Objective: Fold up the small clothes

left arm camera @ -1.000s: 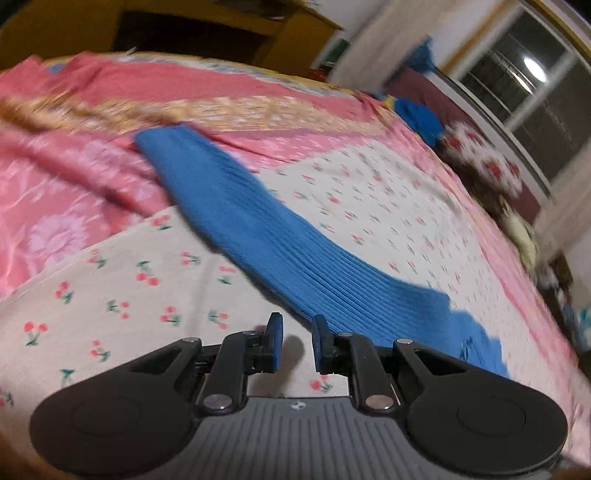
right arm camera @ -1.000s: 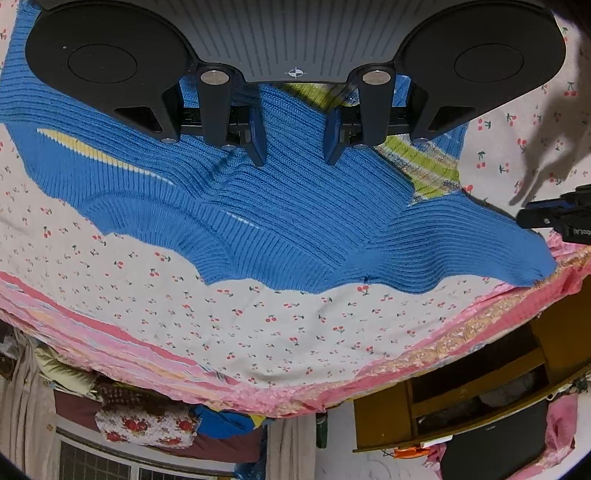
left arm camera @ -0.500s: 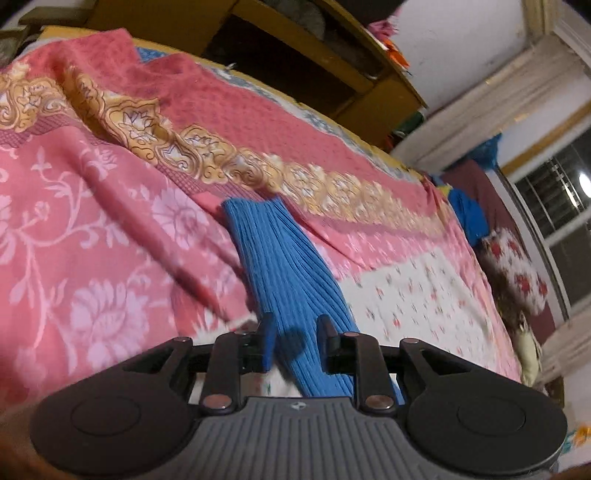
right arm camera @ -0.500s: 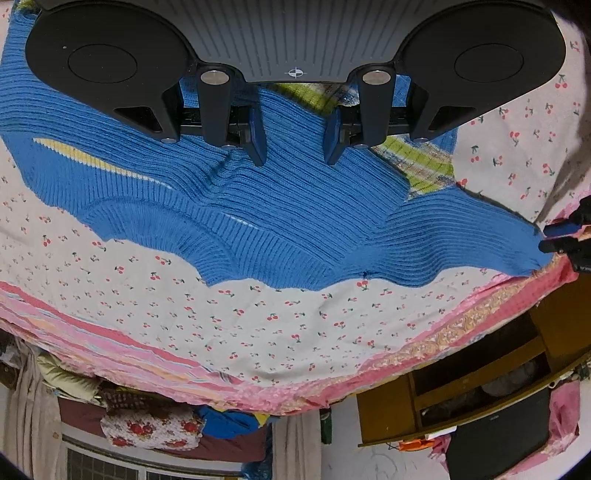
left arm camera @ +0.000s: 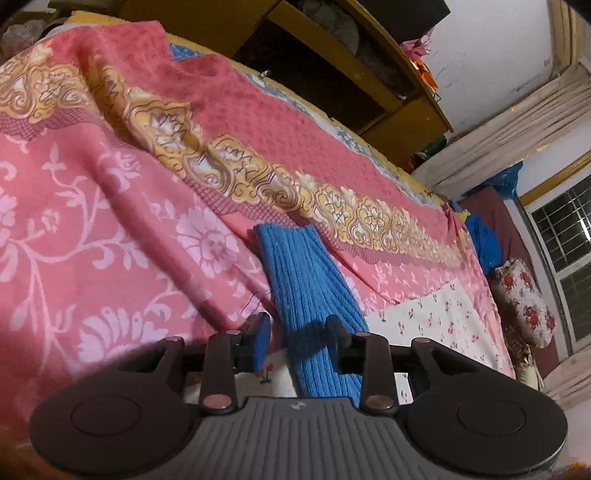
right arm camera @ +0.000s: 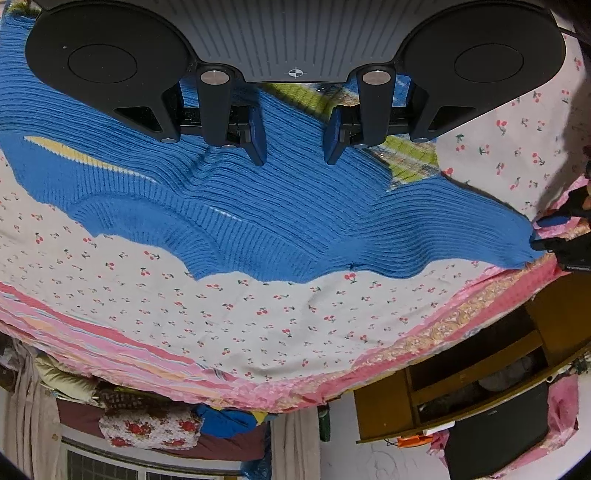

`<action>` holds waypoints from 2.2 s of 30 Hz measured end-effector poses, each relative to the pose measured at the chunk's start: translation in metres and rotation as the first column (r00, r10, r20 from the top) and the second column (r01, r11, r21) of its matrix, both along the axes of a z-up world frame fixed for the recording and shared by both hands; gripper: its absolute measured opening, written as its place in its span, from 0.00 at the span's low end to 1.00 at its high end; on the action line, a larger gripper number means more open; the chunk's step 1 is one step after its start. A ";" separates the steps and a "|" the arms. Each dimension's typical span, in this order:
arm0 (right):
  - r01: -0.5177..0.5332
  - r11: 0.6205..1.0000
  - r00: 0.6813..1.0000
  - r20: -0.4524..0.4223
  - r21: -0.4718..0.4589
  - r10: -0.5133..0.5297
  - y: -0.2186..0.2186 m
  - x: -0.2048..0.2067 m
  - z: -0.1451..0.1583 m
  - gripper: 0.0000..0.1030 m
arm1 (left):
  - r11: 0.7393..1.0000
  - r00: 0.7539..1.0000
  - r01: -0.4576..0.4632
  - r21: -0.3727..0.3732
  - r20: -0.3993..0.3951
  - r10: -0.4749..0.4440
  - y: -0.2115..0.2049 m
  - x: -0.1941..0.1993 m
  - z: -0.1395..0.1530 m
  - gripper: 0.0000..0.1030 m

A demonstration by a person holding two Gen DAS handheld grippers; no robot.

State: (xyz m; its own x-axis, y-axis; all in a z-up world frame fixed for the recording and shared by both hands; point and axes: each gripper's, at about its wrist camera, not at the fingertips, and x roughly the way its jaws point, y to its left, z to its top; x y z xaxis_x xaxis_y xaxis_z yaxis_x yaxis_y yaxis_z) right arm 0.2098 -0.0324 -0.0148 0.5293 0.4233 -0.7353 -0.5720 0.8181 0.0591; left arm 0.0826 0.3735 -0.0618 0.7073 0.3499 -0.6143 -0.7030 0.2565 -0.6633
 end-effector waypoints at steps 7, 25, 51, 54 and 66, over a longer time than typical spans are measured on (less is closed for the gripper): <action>0.007 1.000 1.000 -0.002 0.003 -0.007 0.001 0.001 0.000 0.33 | 0.998 1.000 0.020 0.054 0.004 -0.021 0.002 0.020 -0.001 0.44; 0.097 0.991 0.995 -0.012 0.087 -0.096 -0.038 0.008 0.011 0.33 | 0.747 0.762 0.613 0.259 0.055 -0.645 -0.155 0.085 0.058 0.13; 0.219 0.934 0.952 -0.273 0.283 -0.141 -0.044 0.044 0.011 0.45 | 0.400 0.457 0.866 0.301 -0.149 -0.877 -0.255 0.092 0.034 0.14; 0.206 0.952 0.948 -0.287 0.228 -0.136 -0.025 0.052 0.009 0.45 | 0.389 0.449 0.869 0.307 -0.153 -0.881 -0.257 0.090 0.034 0.15; 0.284 0.935 0.936 -0.274 0.211 -0.222 -0.052 0.059 0.016 0.07 | 0.390 0.427 0.871 0.298 -0.070 -0.901 -0.253 0.085 0.042 0.35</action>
